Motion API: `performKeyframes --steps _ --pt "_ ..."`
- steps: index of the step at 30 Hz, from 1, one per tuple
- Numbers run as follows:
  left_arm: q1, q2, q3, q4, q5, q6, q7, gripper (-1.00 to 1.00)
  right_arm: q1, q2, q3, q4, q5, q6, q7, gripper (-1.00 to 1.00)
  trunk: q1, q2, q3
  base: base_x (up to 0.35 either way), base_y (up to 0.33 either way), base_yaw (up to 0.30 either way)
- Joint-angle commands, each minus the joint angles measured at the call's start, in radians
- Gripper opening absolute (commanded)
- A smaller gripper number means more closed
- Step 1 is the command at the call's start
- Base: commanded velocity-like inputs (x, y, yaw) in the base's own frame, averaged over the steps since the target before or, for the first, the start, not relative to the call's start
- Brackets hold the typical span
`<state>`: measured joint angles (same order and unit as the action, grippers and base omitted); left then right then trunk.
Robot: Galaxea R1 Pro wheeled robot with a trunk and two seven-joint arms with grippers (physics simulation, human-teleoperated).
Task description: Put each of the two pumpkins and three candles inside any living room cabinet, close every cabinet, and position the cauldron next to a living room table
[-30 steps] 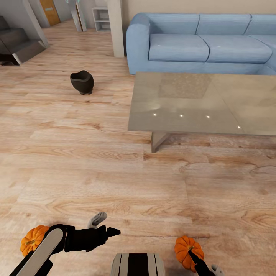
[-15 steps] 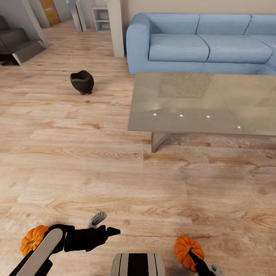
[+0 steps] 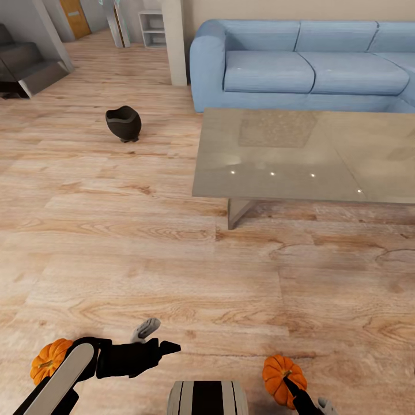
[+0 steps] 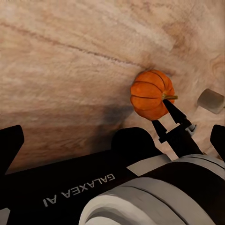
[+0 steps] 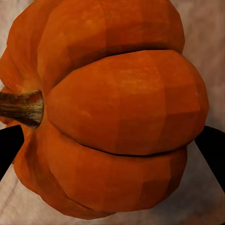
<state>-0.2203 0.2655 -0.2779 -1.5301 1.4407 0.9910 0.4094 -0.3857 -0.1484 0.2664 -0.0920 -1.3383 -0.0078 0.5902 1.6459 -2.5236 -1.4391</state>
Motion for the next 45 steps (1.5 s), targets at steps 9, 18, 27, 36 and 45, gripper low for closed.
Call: performKeyframes --steps 9,18,27,36,45 --pt "-0.001 0.0 -0.001 -0.001 0.01 0.0 0.011 1.0 -0.001 0.0 -0.009 0.003 -0.013 0.0 -0.043 -1.0 -0.002 0.001 0.015 0.0 0.0 0.0" --pt "-0.001 0.0 -0.001 -0.001 0.01 0.0 0.011 1.0 -0.001 0.0 -0.008 0.002 -0.013 0.004 -0.043 -1.0 -0.006 0.003 0.05 0.0 0.0 0.0" --pt "-0.001 0.001 -0.001 -0.001 0.01 0.0 0.011 1.0 -0.001 0.0 -0.007 0.001 -0.012 0.007 -0.041 -1.0 -0.01 0.005 0.084 0.0 0.0 0.0" --pt "-0.001 0.001 -0.001 -0.001 0.01 0.0 0.011 1.0 -0.001 0.0 -0.006 0.001 -0.01 0.013 -0.045 -1.0 -0.014 0.007 0.119 0.0 0.0 0.0" --pt "-0.001 0.001 -0.001 -0.001 0.01 0.0 0.011 1.0 -0.001 0.001 -0.007 0.001 -0.006 0.013 -0.046 -1.0 -0.018 0.009 0.154 0.0 0.0 0.0"
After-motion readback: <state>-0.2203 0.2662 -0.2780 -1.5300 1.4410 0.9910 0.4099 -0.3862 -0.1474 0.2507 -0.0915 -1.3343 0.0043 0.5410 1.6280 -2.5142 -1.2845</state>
